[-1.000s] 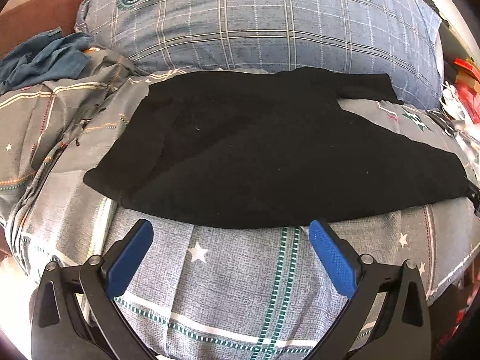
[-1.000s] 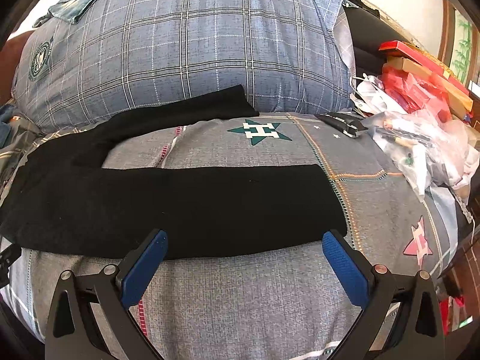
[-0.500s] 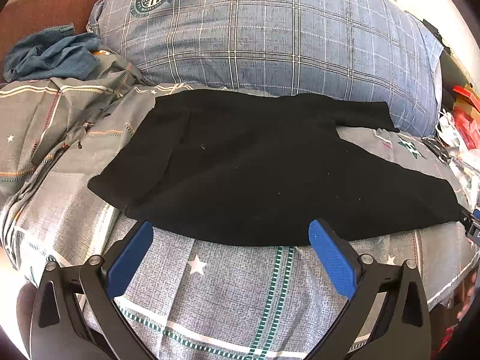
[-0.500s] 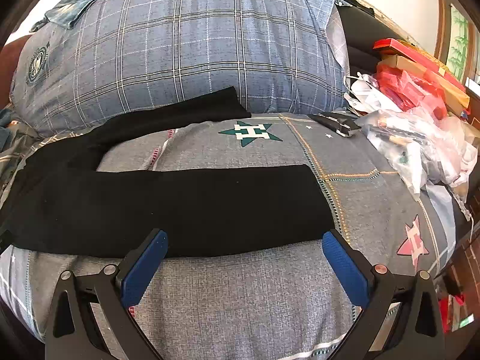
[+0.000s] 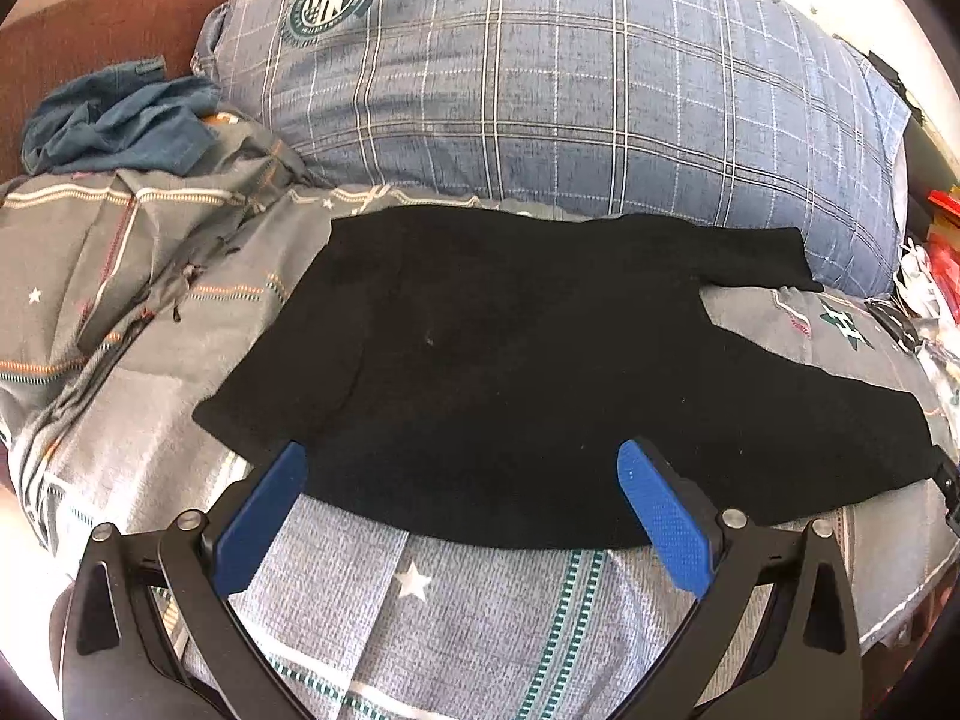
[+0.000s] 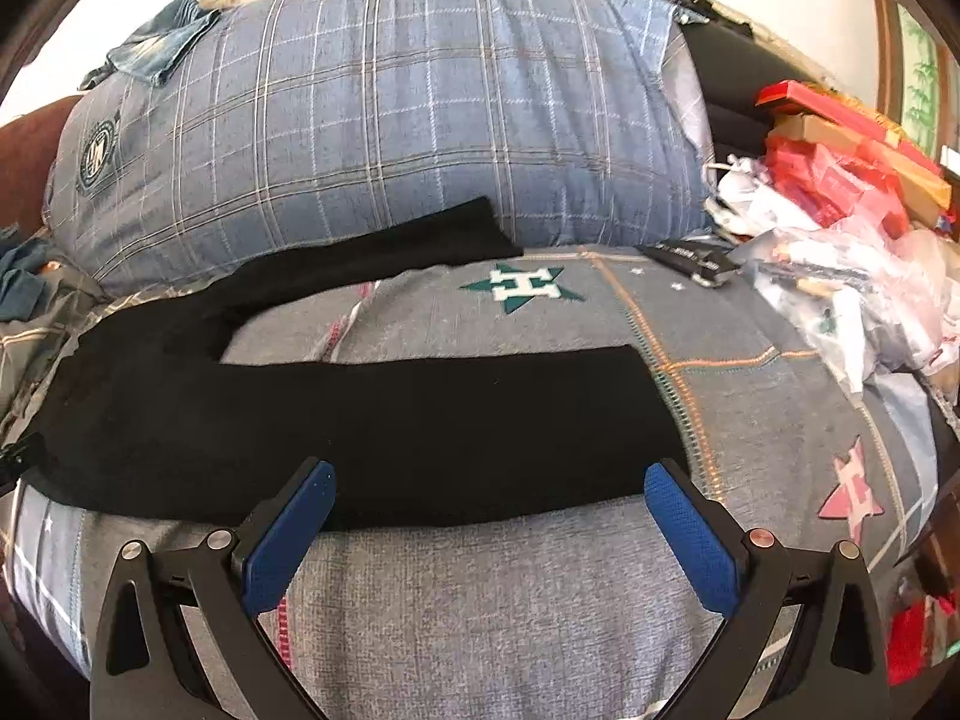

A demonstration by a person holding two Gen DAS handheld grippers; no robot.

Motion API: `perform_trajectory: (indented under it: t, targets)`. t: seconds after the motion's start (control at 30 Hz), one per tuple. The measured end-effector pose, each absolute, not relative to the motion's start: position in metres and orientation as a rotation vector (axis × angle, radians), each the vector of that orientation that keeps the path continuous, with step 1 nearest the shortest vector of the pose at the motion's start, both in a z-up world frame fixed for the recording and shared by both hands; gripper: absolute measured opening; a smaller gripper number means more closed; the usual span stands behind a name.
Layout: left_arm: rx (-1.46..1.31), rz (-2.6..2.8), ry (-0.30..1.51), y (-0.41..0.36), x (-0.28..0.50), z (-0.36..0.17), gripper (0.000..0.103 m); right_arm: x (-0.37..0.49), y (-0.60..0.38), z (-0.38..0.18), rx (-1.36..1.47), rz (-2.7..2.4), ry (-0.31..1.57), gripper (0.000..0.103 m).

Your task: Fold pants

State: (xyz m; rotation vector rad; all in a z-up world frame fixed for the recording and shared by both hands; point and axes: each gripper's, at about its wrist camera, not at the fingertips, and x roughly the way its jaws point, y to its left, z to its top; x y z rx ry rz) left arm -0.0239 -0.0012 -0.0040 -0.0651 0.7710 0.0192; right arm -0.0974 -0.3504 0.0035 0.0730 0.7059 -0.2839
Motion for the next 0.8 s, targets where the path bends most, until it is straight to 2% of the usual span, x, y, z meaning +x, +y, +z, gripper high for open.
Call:
perform_trajectory:
  t: [0.2,0.5,0.8]
  targets:
    - [-0.06,0.005,0.767,-0.004,-0.022,-0.004,0.103,-0.099,-0.344,0.008,-0.011,-0.385,0.67,0.103]
    - [-0.062,0.003,0.764,-0.007,-0.02,-0.005,0.103,-0.092,-0.348,-0.006,0.101,-0.288,0.758,0.103]
    - [-0.065,-0.008,0.766,-0.01,-0.02,-0.004,0.103,-0.095,-0.348,-0.007,0.105,-0.273,0.755,0.103]
